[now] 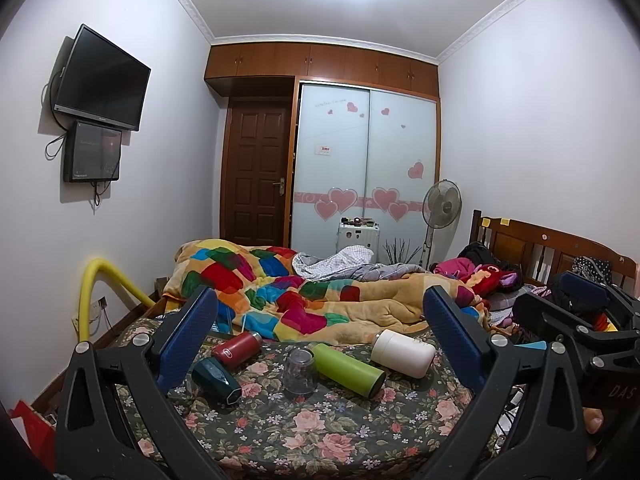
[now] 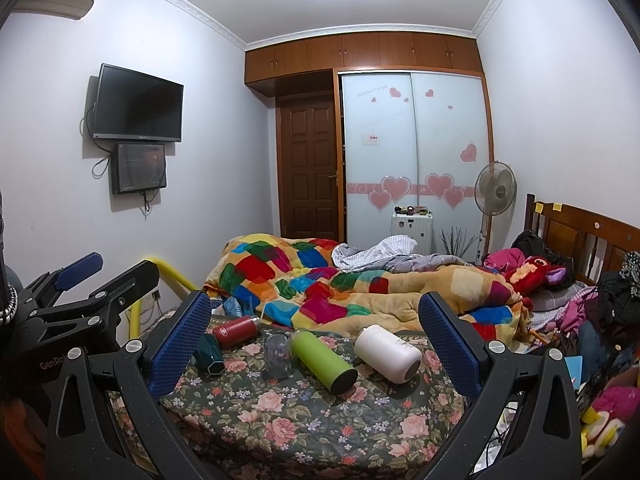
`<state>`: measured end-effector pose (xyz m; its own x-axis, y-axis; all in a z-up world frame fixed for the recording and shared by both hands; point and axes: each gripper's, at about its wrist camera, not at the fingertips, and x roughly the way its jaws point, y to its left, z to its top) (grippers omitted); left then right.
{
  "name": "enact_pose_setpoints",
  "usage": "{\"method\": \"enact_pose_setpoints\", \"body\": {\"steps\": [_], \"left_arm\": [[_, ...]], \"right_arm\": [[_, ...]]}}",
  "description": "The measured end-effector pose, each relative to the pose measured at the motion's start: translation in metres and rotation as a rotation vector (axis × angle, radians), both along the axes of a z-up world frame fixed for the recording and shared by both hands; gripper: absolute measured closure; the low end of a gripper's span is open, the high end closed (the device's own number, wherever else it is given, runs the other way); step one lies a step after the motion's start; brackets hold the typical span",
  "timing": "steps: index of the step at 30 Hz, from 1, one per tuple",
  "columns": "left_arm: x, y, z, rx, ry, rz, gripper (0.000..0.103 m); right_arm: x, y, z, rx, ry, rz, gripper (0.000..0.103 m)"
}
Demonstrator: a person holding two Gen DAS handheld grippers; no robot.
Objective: Flip cup upright
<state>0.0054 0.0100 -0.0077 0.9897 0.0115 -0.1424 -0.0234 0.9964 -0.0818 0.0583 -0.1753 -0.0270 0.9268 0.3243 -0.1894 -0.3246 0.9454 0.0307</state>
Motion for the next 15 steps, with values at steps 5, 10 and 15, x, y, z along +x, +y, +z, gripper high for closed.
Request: {"method": "enact_pose_setpoints", "body": {"steps": [5, 10, 15], "left_arm": [[0.0007, -0.0010, -0.0008, 0.000, 0.000, -0.002, 0.000], [0.0024, -0.0017, -0.0007, 0.003, -0.001, -0.002, 0.000], [0.0036, -0.0021, -0.0017, 0.005, 0.000, -0.001, 0.000]], "right_arm": [[0.0007, -0.0010, 0.0008, 0.000, 0.001, 0.000, 0.000], [0.0007, -0.0007, 0.0007, 0.000, 0.001, -0.001, 0.000], [0.0024, -0.0005, -0.0021, 0.001, 0.006, -0.002, 0.000]]}}
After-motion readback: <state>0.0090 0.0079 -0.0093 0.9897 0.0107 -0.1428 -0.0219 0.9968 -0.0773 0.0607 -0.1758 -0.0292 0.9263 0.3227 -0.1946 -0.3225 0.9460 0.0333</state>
